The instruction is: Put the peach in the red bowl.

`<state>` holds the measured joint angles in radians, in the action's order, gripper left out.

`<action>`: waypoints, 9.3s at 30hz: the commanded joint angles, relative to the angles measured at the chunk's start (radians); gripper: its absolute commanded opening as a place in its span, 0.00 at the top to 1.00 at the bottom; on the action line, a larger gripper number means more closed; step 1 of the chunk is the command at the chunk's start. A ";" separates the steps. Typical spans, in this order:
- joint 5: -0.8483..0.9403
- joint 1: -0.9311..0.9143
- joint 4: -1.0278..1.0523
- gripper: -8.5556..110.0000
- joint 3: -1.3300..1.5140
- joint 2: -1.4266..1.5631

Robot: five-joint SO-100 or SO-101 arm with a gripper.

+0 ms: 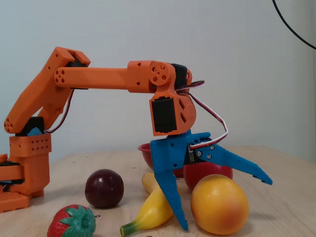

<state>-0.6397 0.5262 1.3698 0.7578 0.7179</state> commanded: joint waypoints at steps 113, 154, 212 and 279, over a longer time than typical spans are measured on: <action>0.028 -0.026 0.083 0.93 -0.173 0.021; 0.545 -1.019 0.525 0.93 -0.365 0.575; 0.526 -0.963 0.298 0.53 -0.043 0.617; 0.713 -0.486 -0.489 0.93 2.361 2.513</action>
<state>0.0598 0.0614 0.8897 3.1124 3.2198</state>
